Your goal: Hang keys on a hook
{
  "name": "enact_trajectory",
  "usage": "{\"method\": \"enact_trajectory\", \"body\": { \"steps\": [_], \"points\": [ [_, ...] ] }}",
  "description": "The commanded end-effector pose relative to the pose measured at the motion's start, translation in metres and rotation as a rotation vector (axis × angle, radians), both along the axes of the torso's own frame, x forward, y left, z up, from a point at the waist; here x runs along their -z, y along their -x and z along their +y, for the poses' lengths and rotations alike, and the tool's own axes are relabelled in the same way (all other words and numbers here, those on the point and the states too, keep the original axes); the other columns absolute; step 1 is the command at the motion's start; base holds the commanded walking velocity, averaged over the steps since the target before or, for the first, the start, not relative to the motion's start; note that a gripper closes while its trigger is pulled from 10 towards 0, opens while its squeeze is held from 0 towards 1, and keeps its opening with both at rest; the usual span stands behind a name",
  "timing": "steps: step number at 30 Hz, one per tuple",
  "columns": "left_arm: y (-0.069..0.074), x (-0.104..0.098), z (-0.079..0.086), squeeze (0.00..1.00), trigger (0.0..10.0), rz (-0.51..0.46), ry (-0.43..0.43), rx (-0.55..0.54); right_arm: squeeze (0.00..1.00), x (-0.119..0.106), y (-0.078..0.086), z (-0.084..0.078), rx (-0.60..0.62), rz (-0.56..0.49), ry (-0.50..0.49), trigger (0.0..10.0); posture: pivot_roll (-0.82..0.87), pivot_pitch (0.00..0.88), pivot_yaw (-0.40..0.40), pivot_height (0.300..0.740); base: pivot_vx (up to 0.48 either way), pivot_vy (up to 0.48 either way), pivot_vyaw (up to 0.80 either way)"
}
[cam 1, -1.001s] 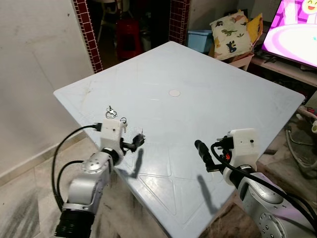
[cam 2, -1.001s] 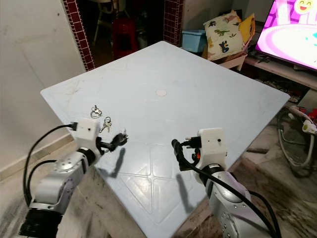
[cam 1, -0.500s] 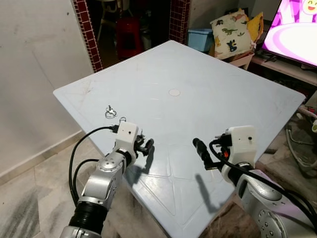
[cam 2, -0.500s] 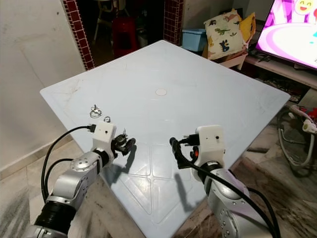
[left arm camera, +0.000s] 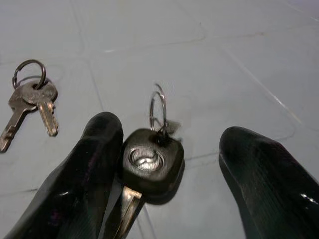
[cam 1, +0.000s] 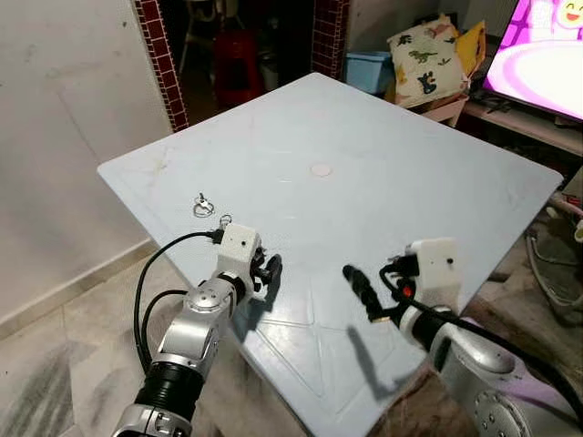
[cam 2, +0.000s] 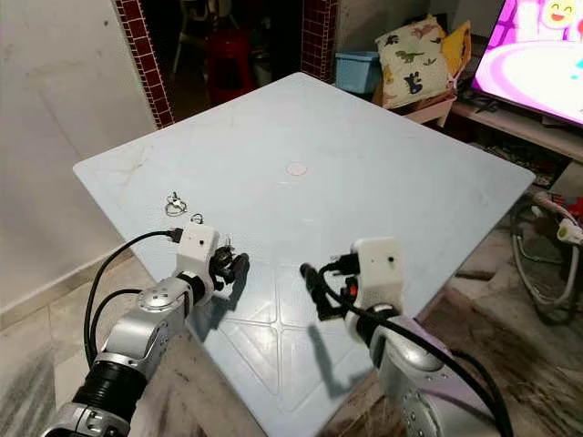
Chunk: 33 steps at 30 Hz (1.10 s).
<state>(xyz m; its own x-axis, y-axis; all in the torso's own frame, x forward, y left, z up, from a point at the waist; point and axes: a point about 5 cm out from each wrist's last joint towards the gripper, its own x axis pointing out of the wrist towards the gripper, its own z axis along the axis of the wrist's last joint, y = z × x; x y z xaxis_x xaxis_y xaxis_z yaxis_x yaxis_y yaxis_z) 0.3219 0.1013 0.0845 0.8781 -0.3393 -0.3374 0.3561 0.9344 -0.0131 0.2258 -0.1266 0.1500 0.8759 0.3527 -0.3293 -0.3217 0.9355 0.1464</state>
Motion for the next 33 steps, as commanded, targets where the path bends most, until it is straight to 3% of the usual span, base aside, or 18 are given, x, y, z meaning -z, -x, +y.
{"method": "enact_trajectory", "body": {
  "steps": [1,3,5,6,25,26,28,29,33],
  "points": [
    [-0.0025,0.0003,0.0007,0.0,10.0,-0.004,-0.027,0.005,0.0,-0.0072,0.0028,0.0027,-0.023,-0.028,-0.002,10.0,-0.17,0.048,0.017,0.74,0.0,0.0,0.0],
    [-0.0026,0.0008,0.0005,0.0,10.0,-0.003,-0.029,0.006,0.0,-0.0073,0.0027,0.0028,-0.024,-0.029,-0.002,10.0,-0.17,0.047,0.017,0.74,0.0,0.0,0.0],
    [-0.0043,0.0016,-0.0002,0.0,1.0,-0.007,-0.029,0.007,0.0,-0.0077,0.0026,0.0027,-0.029,-0.027,-0.001,10.0,-0.17,0.046,0.017,0.74,0.0,0.0,0.0],
    [-0.0045,0.0017,-0.0002,0.0,0.0,-0.007,-0.029,0.007,0.0,-0.0079,0.0026,0.0026,-0.03,-0.027,0.0,10.0,-0.17,0.046,0.017,0.74,0.0,0.0,0.0],
    [-0.0067,0.0022,0.0001,0.0,0.0,-0.03,-0.076,0.02,0.0,-0.0089,-0.0004,-0.0007,-0.026,-0.034,0.016,10.0,-0.17,0.035,0.014,0.74,0.0,0.0,0.0],
    [-0.0068,0.0016,0.0002,0.0,1.7,-0.041,-0.094,0.026,0.0,-0.0088,-0.0009,-0.0011,-0.022,-0.035,0.017,10.0,-0.17,0.035,0.014,0.74,0.0,0.0,0.0],
    [-0.0068,0.0016,0.0005,0.0,1.4,-0.043,-0.097,0.024,0.0,-0.0089,-0.001,-0.0011,-0.022,-0.035,0.018,10.0,-0.17,0.036,0.015,0.74,0.0,0.0,0.0],
    [-0.007,0.0018,0.001,0.0,0.0,-0.043,-0.101,0.019,0.0,-0.0087,-0.0011,-0.0012,-0.021,-0.035,0.018,10.0,-0.17,0.036,0.014,0.74,0.0,0.0,0.0],
    [-0.0075,0.0021,0.004,0.0,0.0,-0.057,-0.146,0.003,0.0,-0.0083,-0.0014,-0.001,-0.021,-0.035,0.022,10.0,-0.17,0.036,0.013,0.74,0.0,0.0,0.0]
  ]
}}
